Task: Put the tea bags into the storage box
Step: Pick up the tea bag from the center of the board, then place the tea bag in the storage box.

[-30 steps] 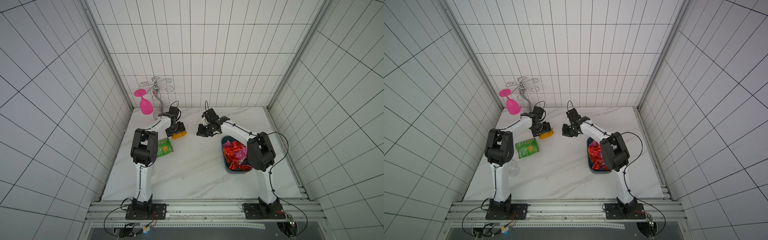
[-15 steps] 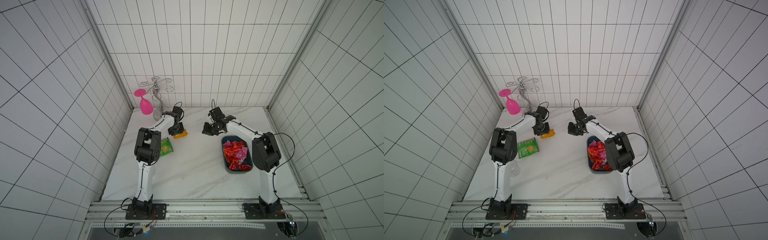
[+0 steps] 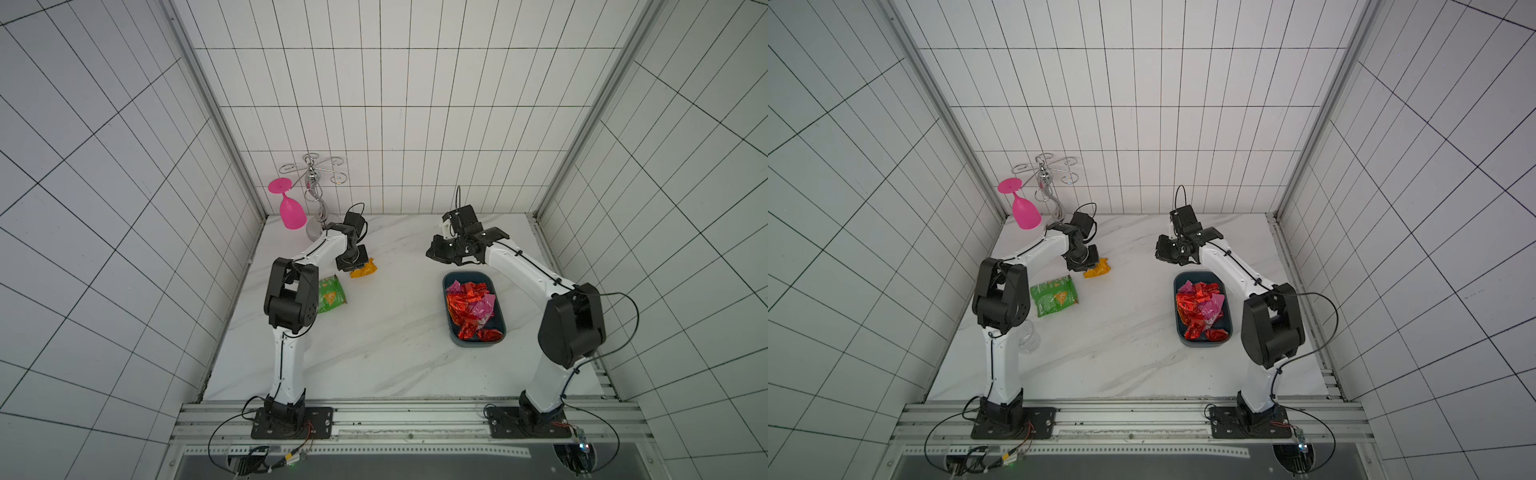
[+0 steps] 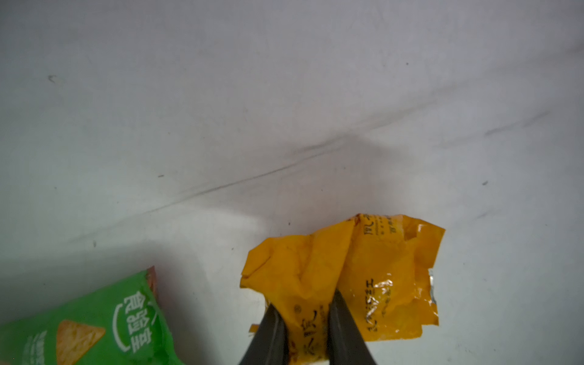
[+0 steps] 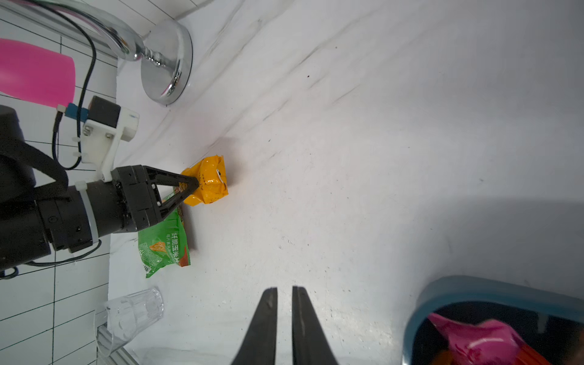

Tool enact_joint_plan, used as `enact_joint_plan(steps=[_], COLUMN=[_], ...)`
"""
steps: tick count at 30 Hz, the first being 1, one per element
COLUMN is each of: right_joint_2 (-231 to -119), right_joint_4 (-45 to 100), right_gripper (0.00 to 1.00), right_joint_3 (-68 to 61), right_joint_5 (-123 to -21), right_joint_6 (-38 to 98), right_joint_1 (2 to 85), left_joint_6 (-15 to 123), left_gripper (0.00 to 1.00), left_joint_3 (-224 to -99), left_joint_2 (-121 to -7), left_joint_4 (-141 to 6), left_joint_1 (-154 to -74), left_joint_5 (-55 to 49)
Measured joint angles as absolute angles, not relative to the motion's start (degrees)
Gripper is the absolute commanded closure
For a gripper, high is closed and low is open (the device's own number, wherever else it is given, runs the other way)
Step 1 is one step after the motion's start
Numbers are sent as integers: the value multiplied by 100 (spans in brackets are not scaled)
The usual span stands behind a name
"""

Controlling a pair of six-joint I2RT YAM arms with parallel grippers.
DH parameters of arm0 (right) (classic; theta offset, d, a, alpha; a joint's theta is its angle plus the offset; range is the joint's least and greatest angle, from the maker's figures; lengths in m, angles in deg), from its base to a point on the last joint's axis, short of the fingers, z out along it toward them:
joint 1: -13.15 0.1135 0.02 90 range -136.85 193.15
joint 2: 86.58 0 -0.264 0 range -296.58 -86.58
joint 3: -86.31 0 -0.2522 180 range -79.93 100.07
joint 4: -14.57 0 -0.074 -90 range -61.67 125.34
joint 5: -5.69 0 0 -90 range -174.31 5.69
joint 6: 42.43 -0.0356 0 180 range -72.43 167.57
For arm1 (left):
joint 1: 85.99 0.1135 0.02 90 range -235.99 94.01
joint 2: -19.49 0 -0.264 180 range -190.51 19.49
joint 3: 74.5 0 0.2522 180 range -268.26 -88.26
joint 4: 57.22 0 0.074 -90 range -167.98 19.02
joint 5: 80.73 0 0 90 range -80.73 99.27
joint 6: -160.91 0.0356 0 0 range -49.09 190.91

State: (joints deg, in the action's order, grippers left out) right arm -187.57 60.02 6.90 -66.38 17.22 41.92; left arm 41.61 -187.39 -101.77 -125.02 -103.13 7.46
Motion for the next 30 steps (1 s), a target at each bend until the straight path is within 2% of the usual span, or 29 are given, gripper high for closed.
enact_joint_plan(steps=[5,13,22,30], right_joint_2=[-17810,-16387,-15338,-15235], right_joint_4=[6316,6771,7191,7285], right_gripper=[88,89,89,89], right_joint_3=[-29,-1351,-2217,-2274], right_joint_5=[-6957,-7440,-7429,-7250], right_joint_6=[1763,1643,1475,1501], right_joint_1=[3667,2428,1093,859], left_joint_6=[4207,4366,4633,4443], left_gripper=[76,74,74,73], left_joint_3=[-18547,-18525,-19117,-20337], left_joint_2=[-9313,-8467,-8977,-10050], left_joint_4=[-12607,-12627,-12636,-12712], left_joint_1=[-10676,-12200,-14023,-14707], left_joint_5=[425,-137,-325,-637])
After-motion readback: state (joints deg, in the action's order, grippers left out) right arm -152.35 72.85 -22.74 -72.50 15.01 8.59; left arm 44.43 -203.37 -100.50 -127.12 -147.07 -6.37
